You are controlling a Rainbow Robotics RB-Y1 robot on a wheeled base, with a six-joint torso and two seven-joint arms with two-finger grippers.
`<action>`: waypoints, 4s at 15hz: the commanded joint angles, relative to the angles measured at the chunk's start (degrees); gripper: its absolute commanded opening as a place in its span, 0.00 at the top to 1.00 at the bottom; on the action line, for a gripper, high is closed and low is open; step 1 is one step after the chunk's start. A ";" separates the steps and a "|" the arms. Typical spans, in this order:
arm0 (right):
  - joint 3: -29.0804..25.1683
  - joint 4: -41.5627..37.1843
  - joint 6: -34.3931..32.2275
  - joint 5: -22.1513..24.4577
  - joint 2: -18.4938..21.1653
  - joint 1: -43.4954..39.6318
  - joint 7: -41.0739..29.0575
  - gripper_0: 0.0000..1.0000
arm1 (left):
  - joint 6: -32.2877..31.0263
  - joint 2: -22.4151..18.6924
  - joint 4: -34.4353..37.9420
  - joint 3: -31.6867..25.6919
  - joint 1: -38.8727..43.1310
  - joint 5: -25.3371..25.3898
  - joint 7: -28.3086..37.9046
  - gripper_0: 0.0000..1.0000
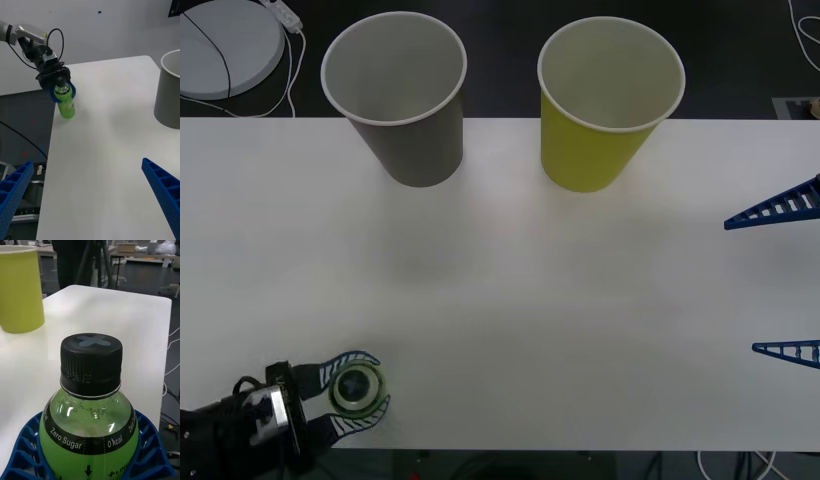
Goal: Put the can into the green bin and the plastic bottle into the gray bin
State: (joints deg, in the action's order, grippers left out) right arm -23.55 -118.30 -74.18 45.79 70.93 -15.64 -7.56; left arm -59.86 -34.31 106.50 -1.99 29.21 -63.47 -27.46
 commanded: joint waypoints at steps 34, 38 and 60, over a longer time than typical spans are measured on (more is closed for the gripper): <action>0.00 0.00 0.00 0.00 0.00 0.00 0.00 0.00 | 22.07 -4.63 29.12 -18.66 3.48 -31.80 67.54 1.00; 0.00 0.00 0.00 0.00 0.00 0.00 0.00 0.00 | 14.16 -4.80 31.49 -23.23 0.32 -37.69 75.71 1.00; 0.00 0.00 0.00 0.00 0.00 0.00 0.00 0.00 | -12.04 -10.52 26.83 -25.52 -28.33 -48.24 97.77 1.00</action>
State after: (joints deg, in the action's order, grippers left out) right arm -23.55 -118.30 -74.18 45.79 70.93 -15.64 -7.56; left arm -71.65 -44.50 134.10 -27.62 1.54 -112.00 70.31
